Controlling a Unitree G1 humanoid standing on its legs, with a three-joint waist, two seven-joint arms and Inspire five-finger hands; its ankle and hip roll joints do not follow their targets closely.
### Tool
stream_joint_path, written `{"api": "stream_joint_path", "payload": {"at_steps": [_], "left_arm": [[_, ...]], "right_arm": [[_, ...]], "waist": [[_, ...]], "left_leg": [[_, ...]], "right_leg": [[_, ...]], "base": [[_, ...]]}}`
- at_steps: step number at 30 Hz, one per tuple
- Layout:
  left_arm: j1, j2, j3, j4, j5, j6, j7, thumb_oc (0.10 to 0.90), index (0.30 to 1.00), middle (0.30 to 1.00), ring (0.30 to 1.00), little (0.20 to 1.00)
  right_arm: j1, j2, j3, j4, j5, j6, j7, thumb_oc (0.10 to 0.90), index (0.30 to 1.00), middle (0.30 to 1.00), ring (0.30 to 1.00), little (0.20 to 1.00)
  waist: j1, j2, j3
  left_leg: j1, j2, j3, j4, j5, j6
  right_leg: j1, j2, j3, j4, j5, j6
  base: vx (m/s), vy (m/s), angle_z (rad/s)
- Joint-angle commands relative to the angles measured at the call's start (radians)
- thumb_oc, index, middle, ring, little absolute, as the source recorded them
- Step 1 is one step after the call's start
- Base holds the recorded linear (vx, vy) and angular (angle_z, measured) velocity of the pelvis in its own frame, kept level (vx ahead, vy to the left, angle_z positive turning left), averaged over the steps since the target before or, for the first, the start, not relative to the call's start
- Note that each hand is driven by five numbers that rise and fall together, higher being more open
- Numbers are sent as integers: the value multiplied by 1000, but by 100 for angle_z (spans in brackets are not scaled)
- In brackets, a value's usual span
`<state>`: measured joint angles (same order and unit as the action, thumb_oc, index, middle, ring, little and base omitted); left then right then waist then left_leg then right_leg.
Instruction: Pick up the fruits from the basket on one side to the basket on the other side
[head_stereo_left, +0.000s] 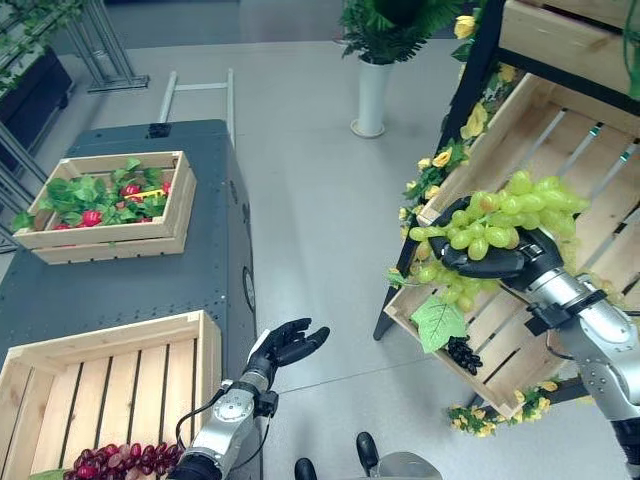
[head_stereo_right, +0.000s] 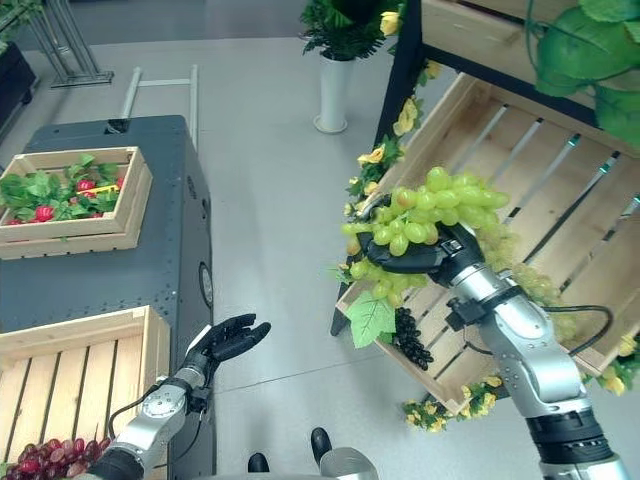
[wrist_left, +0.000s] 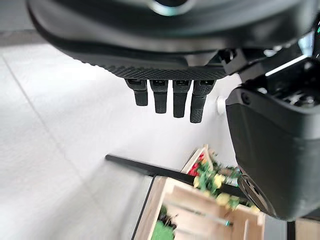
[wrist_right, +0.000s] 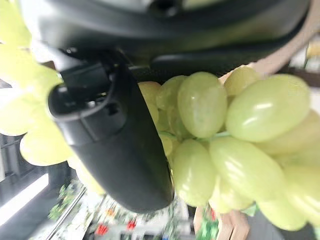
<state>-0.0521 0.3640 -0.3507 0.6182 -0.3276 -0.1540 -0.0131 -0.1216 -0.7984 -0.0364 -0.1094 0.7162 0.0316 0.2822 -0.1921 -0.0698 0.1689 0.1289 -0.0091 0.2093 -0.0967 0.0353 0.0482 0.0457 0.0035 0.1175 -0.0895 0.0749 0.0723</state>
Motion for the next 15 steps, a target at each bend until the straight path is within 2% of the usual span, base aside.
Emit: {"api": "stream_joint_path", "payload": {"at_steps": [1, 5, 7, 8, 15], "left_arm": [[-76, 17, -9, 23, -8, -74, 3, 800, 900, 900, 900, 900], [-62, 36, -16, 27, -8, -59, -19, 800, 900, 900, 900, 900], [-59, 49, -38, 42, -16, -61, -23, 800, 900, 900, 900, 900], [-61, 52, -45, 46, -18, -59, -25, 800, 900, 900, 900, 900], [-68, 62, -62, 76, -27, -73, -43, 800, 900, 900, 900, 900]], "right_arm": [[-166, -63, -148, 90, 34, -131, -72, 400, 300, 300, 300, 300], [-194, -183, -185, 220, -117, -157, -140, 400, 300, 300, 300, 300], [-249, -306, -184, 351, -160, -169, -174, 400, 300, 300, 300, 300], [-270, -338, -176, 389, -179, -165, -191, 400, 300, 300, 300, 300], [-399, -455, -75, 601, -194, -133, -211, 400, 300, 300, 300, 300]], "waist": [[25, -12, -99], [28, -20, -100], [36, -28, -103], [40, -31, -103], [65, -48, -108]], "left_leg": [[6, -8, -23, 9, -115, -25], [9, -7, -31, 9, -115, -25], [5, -6, -41, 9, -114, -26], [4, -6, -45, 9, -114, -27], [-3, -7, -64, 9, -110, -29]], "right_leg": [[25, 36, -38, 2, -20, 10], [30, 36, -38, 2, -18, 11], [29, 37, -40, 2, -18, 12], [28, 37, -42, 2, -18, 13], [26, 33, -56, 2, -16, 14]], "base": [[22, 16, -15], [9, 2, -4], [0, 0, 0], [0, 0, 0], [0, 0, 0]]}}
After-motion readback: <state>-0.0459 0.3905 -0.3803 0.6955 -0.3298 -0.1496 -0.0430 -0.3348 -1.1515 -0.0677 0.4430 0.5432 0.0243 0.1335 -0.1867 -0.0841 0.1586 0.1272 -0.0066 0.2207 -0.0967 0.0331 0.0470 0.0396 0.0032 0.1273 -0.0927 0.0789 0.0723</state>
